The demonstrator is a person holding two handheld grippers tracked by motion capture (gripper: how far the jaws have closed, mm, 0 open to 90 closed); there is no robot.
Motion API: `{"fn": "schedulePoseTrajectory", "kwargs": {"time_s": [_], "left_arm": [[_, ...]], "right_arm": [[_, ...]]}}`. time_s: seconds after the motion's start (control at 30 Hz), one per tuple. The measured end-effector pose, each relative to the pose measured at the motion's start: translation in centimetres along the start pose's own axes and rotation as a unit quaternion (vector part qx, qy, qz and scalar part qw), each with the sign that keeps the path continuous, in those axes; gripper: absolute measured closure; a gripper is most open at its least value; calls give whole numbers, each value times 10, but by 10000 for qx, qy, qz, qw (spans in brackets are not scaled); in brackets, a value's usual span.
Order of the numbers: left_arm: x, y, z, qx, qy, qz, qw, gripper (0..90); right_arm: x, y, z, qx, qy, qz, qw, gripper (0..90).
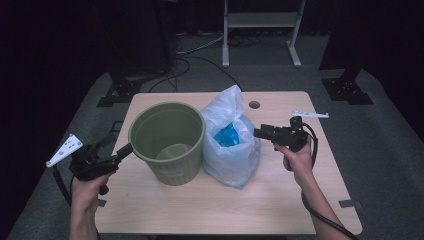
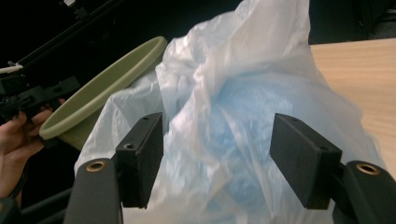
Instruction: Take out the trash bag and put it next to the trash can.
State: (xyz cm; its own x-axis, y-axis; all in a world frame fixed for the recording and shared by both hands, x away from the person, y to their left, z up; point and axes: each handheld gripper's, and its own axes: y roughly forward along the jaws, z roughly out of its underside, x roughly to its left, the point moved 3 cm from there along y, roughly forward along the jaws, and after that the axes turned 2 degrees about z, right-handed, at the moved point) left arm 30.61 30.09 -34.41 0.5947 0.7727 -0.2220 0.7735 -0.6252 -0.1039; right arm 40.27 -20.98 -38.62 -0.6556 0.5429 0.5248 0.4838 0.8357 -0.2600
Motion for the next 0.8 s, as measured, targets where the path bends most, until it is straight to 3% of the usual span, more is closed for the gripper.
{"fn": "schedulePoseTrajectory", "kwargs": {"time_s": [0.37, 0.8], "left_arm": [[-1, -1, 3, 33, -10, -13, 10000, 95], [-4, -1, 4, 69, 17, -27, 10000, 95]], "right_arm": [[-3, -13, 29, -20, 59, -32, 10000, 340], [-7, -14, 61, 81, 106, -61, 9999, 342]]}}
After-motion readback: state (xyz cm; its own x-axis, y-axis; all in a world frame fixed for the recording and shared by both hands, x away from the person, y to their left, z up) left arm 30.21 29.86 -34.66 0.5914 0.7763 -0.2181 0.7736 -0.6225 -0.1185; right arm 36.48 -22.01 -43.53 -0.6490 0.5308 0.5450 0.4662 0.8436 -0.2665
